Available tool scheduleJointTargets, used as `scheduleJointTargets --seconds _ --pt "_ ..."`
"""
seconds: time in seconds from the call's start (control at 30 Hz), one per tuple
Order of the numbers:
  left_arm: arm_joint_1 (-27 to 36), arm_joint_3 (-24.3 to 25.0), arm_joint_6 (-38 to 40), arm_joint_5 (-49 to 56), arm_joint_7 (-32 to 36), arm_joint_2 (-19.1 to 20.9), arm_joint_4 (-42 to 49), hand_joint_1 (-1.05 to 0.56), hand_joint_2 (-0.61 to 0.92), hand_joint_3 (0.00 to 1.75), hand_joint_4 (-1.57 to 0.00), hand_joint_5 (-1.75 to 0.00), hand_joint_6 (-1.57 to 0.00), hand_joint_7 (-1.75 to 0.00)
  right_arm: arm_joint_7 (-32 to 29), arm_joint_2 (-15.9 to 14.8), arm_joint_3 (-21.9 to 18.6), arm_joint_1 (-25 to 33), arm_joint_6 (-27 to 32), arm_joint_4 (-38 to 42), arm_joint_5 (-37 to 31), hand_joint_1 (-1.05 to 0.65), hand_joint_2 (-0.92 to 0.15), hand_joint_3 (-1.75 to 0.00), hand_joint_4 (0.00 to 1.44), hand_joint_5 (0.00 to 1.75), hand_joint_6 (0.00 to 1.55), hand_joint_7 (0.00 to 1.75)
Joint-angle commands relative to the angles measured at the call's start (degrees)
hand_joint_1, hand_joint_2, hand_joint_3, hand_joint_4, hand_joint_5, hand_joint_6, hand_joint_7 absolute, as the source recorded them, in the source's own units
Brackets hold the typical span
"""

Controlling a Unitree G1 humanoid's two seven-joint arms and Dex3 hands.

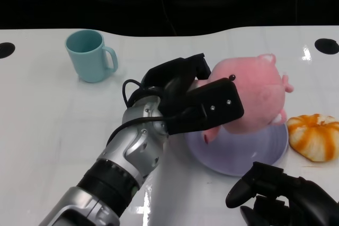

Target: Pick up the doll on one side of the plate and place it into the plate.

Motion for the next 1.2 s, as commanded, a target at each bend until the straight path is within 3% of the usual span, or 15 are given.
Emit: scheduleJointTargets --seconds 0.03,0.1,0.2,0.23,0.3,0.33,0.37,0.4,0.43,0.47,0.57,0.73,1.2 --pt "-2.0 -0.6 1.1 0.4 -1.0 -0.6 1.5 -0.21 0.49 1.09 -0.89 -1.75 -0.67 -1.59 -0.2 -0.1 -0.3 0.1 -0.7 -0.1 -0.2 -0.17 -0.77 -0.83 0.54 1.71 0.50 1.40" --pt "-2.4 -1.1 2.2 0.5 -1.8 -1.0 2.2 -0.20 0.53 1.02 -0.88 -1.75 -0.67 -1.62 -0.2 -0.1 -0.4 0.2 -0.7 -0.2 -0.2 -0.17 -0.77 -0.83 0.54 1.70 0.50 1.40" --pt "-2.6 -0.7 3.2 0.0 -2.3 -1.8 3.0 -0.20 0.61 0.76 -0.84 -1.75 -0.69 -1.44 -0.2 -0.1 -0.5 0.2 -0.7 -0.1 -0.1 -0.18 -0.77 -0.82 0.54 1.70 0.50 1.39" --pt "-2.7 -0.4 3.2 -0.5 -2.8 -1.9 3.1 -0.20 0.65 0.65 -0.76 -1.75 -0.70 -1.08 -0.2 0.0 -0.5 0.3 -0.7 -0.2 0.0 -0.18 -0.77 -0.82 0.54 1.70 0.50 1.39" --pt "-2.3 -0.1 1.7 -1.9 -4.7 -1.6 3.0 -0.23 0.73 0.49 -0.70 -1.73 -0.69 -0.66 -0.2 -0.1 -0.5 0.2 -0.6 -0.2 -0.1 -0.18 -0.77 -0.82 0.54 1.70 0.50 1.39" --pt "-2.1 0.0 0.8 -2.4 -5.7 -1.2 2.7 -0.30 0.84 0.35 -0.57 -1.54 -0.62 -0.44 -0.2 -0.2 -0.5 0.2 -0.5 -0.1 -0.2 -0.18 -0.77 -0.82 0.54 1.70 0.50 1.39" --pt "-1.8 -0.2 -0.1 -2.9 -7.0 -0.7 2.4 -0.33 0.88 0.28 -0.50 -1.45 -0.59 -0.34 -0.1 -0.2 -0.6 0.2 -0.6 -0.1 -0.2 -0.18 -0.77 -0.82 0.54 1.70 0.50 1.39" --pt "-1.6 -0.9 -0.7 -2.7 -8.1 0.0 2.1 -0.40 0.90 0.27 -0.38 -1.18 -0.52 -0.24 -0.1 -0.3 -0.7 0.1 -0.7 0.0 -0.2 -0.17 -0.78 -0.82 0.54 1.70 0.50 1.39" --pt "-1.3 -1.5 -0.9 -2.3 -8.8 0.5 1.8 -0.53 0.91 0.30 -0.24 -0.81 -0.40 -0.11 0.0 -0.3 -0.7 0.1 -0.7 0.0 -0.1 -0.17 -0.78 -0.82 0.54 1.70 0.50 1.39" --pt "-1.1 -1.9 -0.8 -1.9 -9.2 0.8 1.4 -0.59 0.92 0.32 -0.20 -0.64 -0.34 -0.06 0.0 -0.3 -0.8 0.1 -0.6 0.0 0.0 -0.18 -0.78 -0.82 0.54 1.69 0.50 1.39" --pt "-0.5 -3.7 -0.5 -0.1 -9.7 1.7 0.4 -0.77 0.92 0.41 -0.04 -0.35 -0.16 -0.01 0.2 -0.3 -1.1 0.0 -0.7 0.1 0.2 -0.17 -0.78 -0.82 0.54 1.69 0.50 1.39" --pt "0.0 -6.1 -0.6 2.6 -10.0 3.5 -1.7 -0.91 0.92 0.54 0.00 -0.03 -0.07 0.00 0.5 -0.5 -1.6 -0.1 -0.2 -0.1 0.3 -0.17 -0.78 -0.82 0.54 1.71 0.50 1.39" --pt "8.5 -4.1 -5.2 1.3 -12.6 11.6 -18.1 -0.90 0.92 0.51 -0.06 -0.04 -0.09 -0.03 1.5 -0.9 -2.9 -0.1 -1.2 0.5 0.4 -0.16 -0.78 -0.82 0.54 1.71 0.50 1.39"
